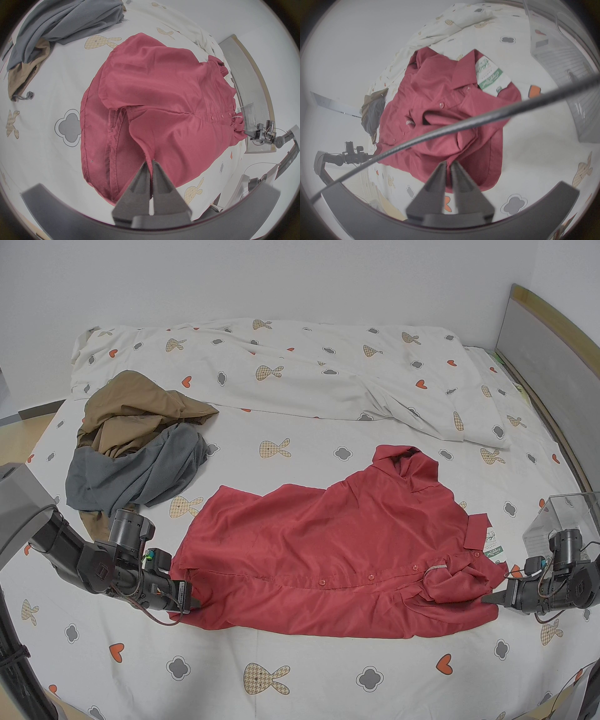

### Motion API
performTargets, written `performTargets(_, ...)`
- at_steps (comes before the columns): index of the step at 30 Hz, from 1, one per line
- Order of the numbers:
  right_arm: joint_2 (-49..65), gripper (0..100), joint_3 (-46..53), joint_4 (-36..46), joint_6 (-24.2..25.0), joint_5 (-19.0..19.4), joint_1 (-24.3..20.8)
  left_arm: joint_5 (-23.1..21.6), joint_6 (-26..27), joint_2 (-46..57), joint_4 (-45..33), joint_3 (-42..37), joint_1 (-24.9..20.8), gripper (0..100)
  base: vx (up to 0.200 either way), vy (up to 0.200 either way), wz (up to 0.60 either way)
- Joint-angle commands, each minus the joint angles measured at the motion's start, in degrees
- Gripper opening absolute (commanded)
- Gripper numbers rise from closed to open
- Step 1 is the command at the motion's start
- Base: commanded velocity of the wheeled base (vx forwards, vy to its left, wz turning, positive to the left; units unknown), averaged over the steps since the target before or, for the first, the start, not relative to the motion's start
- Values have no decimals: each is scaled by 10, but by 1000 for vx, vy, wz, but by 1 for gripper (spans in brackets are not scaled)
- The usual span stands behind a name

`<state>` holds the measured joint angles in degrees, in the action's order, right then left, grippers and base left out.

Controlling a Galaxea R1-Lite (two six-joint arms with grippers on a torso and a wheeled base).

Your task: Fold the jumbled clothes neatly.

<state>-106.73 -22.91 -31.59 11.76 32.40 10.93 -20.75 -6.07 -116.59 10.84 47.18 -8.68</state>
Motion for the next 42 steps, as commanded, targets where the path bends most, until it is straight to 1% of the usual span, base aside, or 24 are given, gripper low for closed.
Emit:
performTargets(1,2,0,-23,1,1,1,9,1,-2,-2,0,3,2,0,0,0,0)
performTargets(6,10,0,-50,5,4,0,15,21,-3,-2,0,6,11,0,0,0,0)
performTargets(7,12,0,-67,6,12,-1,16,28,-4,0,-1,9,20,0,0,0,0)
performTargets(11,21,0,-90,6,41,-1,17,28,-4,6,-2,13,34,0,0,0,0)
performTargets(13,18,0,-101,6,48,-4,16,28,-4,5,-2,13,38,0,0,0,0)
performTargets(20,9,0,-123,7,48,-5,14,28,-4,-1,-3,17,40,0,0,0,0)
performTargets(30,-47,0,-105,6,44,-6,16,28,-9,-2,-7,29,57,0,0,0,0)
performTargets(35,-48,0,-107,6,43,-6,17,28,-22,-3,-7,36,71,0,0,0,0)
performTargets(42,-45,0,-108,6,45,-6,13,28,-23,-1,-8,36,67,0,0,0,0)
